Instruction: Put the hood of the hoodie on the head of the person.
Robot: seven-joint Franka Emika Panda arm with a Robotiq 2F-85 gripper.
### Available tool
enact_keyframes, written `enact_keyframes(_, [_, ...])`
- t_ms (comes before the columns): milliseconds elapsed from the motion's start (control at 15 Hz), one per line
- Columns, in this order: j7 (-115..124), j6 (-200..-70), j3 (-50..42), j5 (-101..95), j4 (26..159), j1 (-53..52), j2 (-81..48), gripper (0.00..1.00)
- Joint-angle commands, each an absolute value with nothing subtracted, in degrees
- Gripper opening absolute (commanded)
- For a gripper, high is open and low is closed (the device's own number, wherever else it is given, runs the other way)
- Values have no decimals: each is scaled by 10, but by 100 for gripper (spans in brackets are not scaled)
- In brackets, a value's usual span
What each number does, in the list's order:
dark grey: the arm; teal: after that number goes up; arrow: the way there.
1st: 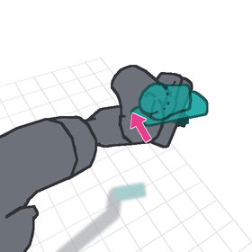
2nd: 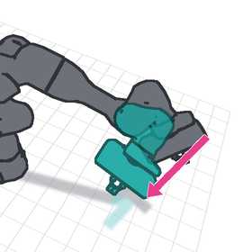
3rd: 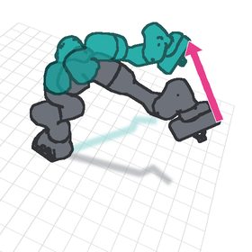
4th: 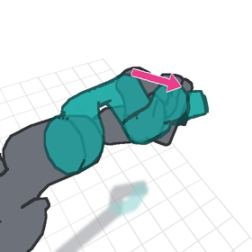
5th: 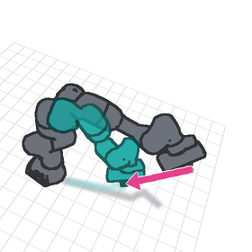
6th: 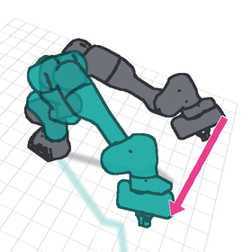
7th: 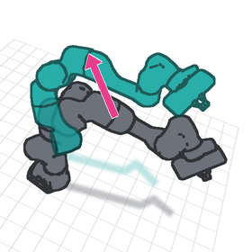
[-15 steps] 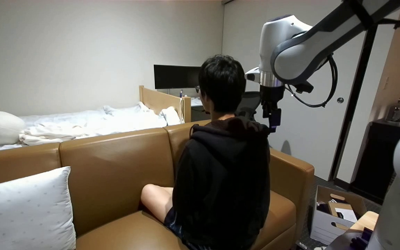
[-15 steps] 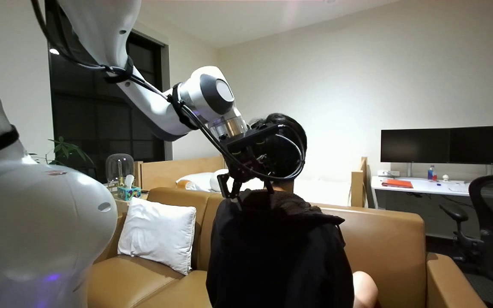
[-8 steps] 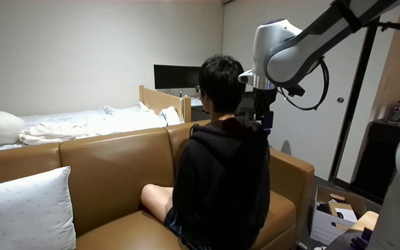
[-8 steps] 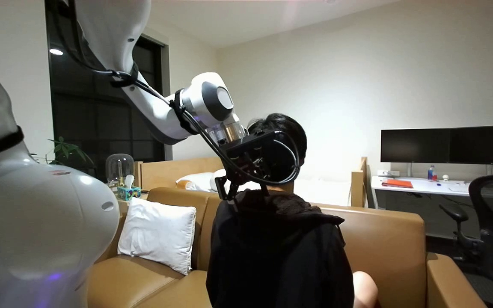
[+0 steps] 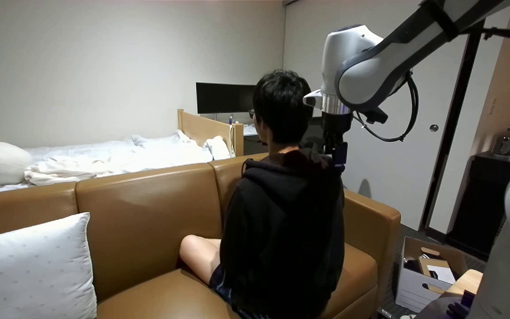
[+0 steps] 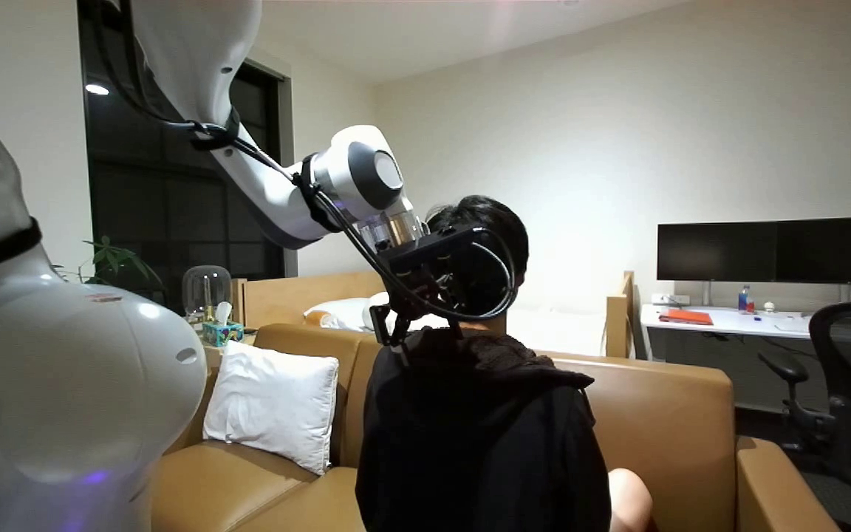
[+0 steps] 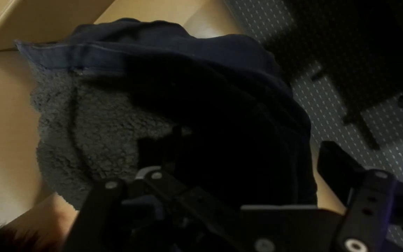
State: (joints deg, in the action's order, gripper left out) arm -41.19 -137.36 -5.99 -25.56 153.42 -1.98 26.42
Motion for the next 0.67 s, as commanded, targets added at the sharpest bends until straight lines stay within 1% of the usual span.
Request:
enact_keyframes(0, [-412,-1367,-51,-243,1532,-20,262,100])
enact_keyframes(600, [-411,-1366,-45,-245,1534,-20,253,100])
